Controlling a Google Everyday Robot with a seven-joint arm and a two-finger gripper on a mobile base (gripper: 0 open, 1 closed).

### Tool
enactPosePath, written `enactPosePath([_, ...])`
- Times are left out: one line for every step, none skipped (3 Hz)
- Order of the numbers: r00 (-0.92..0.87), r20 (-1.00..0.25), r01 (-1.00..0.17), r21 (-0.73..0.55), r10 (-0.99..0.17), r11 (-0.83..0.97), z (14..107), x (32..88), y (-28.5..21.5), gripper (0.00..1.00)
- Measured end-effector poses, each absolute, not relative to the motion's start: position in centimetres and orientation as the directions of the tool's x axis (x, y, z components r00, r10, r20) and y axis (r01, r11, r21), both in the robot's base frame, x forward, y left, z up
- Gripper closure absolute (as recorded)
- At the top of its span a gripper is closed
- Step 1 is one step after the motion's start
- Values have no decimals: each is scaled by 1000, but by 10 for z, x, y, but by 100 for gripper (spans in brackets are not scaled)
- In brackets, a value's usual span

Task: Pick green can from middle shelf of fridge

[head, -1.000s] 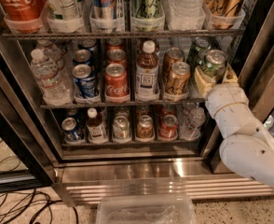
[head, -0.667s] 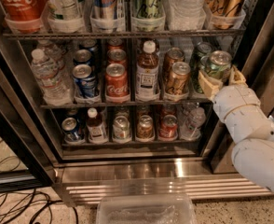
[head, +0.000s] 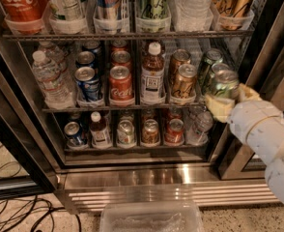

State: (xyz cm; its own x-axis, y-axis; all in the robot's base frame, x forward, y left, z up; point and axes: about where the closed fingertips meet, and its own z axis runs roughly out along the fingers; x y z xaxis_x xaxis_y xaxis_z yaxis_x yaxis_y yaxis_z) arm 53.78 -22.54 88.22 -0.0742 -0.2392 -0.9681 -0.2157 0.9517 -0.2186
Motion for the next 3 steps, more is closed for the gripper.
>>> enactPosePath([-192,-946,-350,-182,-260,919,842,535,-171,100])
enactPosePath([-260,-927,-496,-112,-271,861,794,530,-96,100])
enactPosePath([-249,-915,-663,-77,-316,745,752,500,-17,100])
